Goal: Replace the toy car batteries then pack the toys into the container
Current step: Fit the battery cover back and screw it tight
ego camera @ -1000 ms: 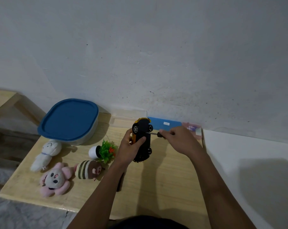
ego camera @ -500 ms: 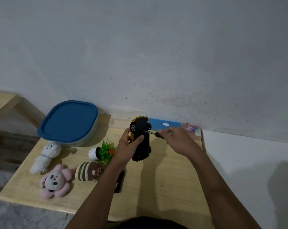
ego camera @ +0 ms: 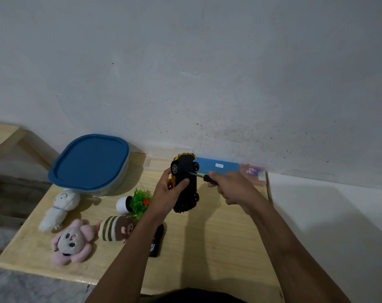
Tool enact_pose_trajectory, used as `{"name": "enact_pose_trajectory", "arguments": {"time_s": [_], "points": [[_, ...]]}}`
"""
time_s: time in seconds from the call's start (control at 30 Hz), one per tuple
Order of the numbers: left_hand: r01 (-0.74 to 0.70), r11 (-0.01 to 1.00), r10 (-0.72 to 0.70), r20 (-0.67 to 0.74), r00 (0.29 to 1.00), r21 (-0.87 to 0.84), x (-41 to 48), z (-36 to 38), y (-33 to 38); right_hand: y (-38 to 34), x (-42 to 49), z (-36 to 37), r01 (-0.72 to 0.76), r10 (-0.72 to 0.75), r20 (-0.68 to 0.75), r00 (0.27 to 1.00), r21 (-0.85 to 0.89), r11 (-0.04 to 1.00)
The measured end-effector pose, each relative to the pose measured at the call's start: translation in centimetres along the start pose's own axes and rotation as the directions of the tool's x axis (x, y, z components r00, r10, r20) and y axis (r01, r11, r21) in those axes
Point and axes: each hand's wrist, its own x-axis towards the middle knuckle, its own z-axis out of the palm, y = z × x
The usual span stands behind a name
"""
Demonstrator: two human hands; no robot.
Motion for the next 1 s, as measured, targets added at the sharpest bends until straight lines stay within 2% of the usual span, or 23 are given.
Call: {"name": "enact_pose_trajectory", "arguments": {"time_s": [0.17,0.27,0.33,0.5,0.57,0.73,0.83,1.0], "points": [[-0.003,1.000,0.003,0.001,1.000,0.029,0.2,-0.3,0.3,0.1,-0.1,0.0,0.134,-0.146,-0.040,0.988,-0.222,0.966],[0.002,0.999,-0.002,-0.006,1.000,0.037,0.4,-0.5,0.2,0.2,0.1,0.0,0.200,-0.238,-0.117,0.964,-0.266,0.943],[0.001,0.999,-0.001,0.001,1.000,0.051,0.4,-0.5,0.1,0.2,0.1,0.4,0.181,-0.218,-0.120,0.968,-0.262,0.948],[-0.019,0.999,0.020,-0.017,1.000,0.034,0.1,-0.3,0.3,0.1,-0.4,1.4,0.085,-0.087,-0.022,0.996,-0.090,0.992],[-0.020,0.999,0.021,-0.015,1.000,0.028,0.1,-0.3,0.4,0.3,-0.3,1.1,0.095,-0.098,-0.015,0.995,-0.151,0.984],[-0.007,0.999,0.008,-0.008,1.000,0.032,0.2,-0.5,0.4,0.7,0.2,0.5,0.195,-0.228,-0.102,0.968,-0.262,0.945],[-0.005,0.998,0.004,0.007,1.000,0.056,0.2,-0.5,0.2,0.6,0.0,0.6,0.173,-0.201,-0.057,0.978,-0.315,0.933],[-0.016,0.998,0.016,0.008,1.000,0.064,-0.1,-0.4,0.1,0.7,0.0,0.3,0.129,-0.138,-0.019,0.990,-0.252,0.959]]}}
